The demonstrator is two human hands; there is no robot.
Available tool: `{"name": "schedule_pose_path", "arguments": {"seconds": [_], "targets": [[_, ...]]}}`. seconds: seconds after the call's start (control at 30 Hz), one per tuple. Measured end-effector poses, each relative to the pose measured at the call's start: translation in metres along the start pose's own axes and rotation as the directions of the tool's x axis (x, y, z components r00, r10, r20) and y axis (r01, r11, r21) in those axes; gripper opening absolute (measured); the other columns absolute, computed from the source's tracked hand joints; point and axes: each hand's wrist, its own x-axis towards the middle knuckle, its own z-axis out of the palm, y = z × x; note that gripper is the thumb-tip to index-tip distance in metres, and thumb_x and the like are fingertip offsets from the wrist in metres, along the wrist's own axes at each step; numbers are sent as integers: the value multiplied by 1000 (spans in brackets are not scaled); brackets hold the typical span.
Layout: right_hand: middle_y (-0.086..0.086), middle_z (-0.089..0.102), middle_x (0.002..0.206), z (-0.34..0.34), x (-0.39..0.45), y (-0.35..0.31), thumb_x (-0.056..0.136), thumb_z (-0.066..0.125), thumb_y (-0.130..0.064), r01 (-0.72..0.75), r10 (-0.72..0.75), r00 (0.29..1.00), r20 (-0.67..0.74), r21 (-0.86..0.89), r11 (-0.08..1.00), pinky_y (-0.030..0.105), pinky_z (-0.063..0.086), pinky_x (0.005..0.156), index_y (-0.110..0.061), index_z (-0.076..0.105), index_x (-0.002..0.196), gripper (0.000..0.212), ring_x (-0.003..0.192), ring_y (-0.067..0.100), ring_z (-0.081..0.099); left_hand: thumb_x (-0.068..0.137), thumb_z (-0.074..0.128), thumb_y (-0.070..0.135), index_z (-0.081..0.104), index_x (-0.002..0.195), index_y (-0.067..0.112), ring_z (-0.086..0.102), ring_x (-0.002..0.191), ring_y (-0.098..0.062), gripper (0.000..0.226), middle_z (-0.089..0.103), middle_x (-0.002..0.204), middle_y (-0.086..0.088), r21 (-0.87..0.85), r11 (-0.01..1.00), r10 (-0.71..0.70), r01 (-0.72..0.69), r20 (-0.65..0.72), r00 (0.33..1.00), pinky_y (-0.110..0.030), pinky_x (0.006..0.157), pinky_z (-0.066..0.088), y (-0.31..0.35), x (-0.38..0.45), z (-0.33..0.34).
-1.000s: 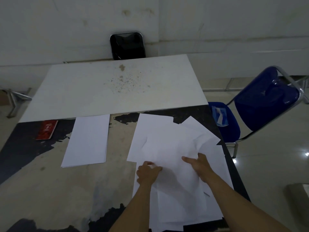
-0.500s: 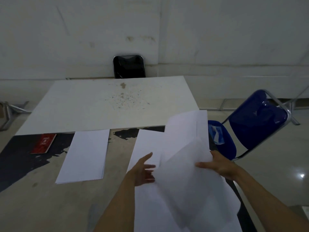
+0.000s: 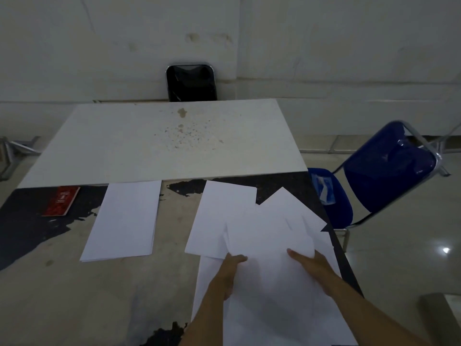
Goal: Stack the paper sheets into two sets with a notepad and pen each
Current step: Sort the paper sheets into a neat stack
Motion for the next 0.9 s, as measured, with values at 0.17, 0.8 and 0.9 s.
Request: {"name": "schedule_pose_path", "arguments": {"seconds": [0.17, 0.8, 0.9], "targets": [[5, 68, 116, -6, 8, 0, 85, 76, -12, 7, -9, 990, 139, 14, 1000, 38, 53, 83, -16, 58, 126, 46, 105, 27, 63, 72, 80, -1, 47, 134, 24, 61, 105, -25, 75, 62, 123, -4, 93, 978, 186, -188, 21, 982, -34, 76, 57, -6, 4, -13], [13, 72, 112, 41, -21, -209, 48, 96, -3, 472, -514, 842, 163, 240, 848, 47, 60, 75, -9, 68, 113, 71, 103, 33, 67, 76, 69, -3, 67, 114, 17, 67, 96, -27, 43, 71, 106, -1, 233, 654, 752, -720, -101, 651, -34, 71, 59, 208, -87, -12], [11, 70, 113, 53, -16, -224, 44, 97, -5, 481, -506, 860, 62, 234, 845, 51, 60, 71, -10, 65, 109, 73, 100, 35, 66, 71, 72, 13, 68, 110, 15, 66, 97, -31, 39, 72, 106, -5, 313, 614, 787, -724, -171, 593, -46, 79, 58, 221, -88, -11]]}}
